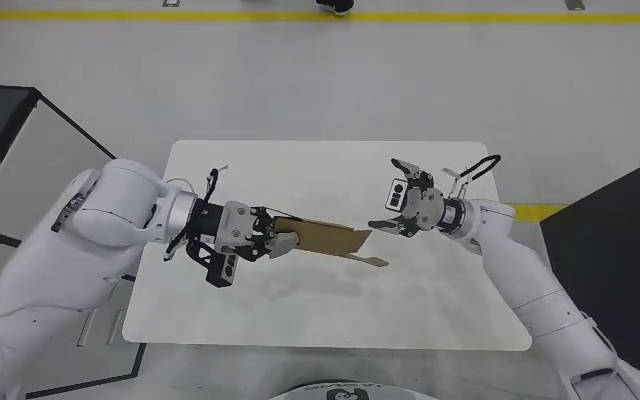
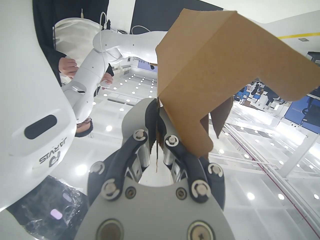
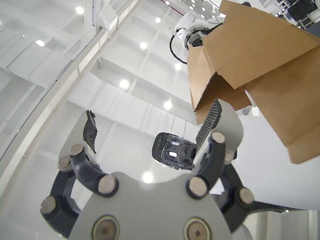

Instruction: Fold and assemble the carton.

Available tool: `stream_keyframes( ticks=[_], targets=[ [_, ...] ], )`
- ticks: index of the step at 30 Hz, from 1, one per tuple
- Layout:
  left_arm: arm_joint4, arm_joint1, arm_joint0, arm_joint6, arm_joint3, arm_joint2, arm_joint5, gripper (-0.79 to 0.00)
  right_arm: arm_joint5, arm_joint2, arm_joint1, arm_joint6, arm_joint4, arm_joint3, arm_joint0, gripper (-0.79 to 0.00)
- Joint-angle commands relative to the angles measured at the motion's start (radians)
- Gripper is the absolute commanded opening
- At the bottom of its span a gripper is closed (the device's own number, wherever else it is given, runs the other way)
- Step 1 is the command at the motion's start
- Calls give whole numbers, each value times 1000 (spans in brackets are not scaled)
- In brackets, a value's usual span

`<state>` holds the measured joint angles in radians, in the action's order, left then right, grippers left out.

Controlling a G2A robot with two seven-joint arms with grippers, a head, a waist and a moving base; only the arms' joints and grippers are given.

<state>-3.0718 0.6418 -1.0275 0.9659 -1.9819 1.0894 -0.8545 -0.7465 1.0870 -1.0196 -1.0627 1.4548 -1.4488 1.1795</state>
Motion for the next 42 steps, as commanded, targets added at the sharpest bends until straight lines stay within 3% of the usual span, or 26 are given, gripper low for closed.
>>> stream_keyframes(
  ticks=[1, 14, 32, 42],
  targets=[
    [0, -7, 7, 1, 1, -9, 1, -785, -12, -15, -5, 3, 9, 2, -3, 0],
    [0, -29, 33, -19, 15, -48, -19, -785, -42, -63, -18, 31, 5, 6, -11, 0],
    [0, -35, 76, -20, 8, -114, -20, -785, -2, -105, -42, 39, -32, 30, -47, 0],
    [0, -37, 92, -17, 14, -133, -16, -785, -20, -123, -49, 15, -55, 28, -55, -52]
  ],
)
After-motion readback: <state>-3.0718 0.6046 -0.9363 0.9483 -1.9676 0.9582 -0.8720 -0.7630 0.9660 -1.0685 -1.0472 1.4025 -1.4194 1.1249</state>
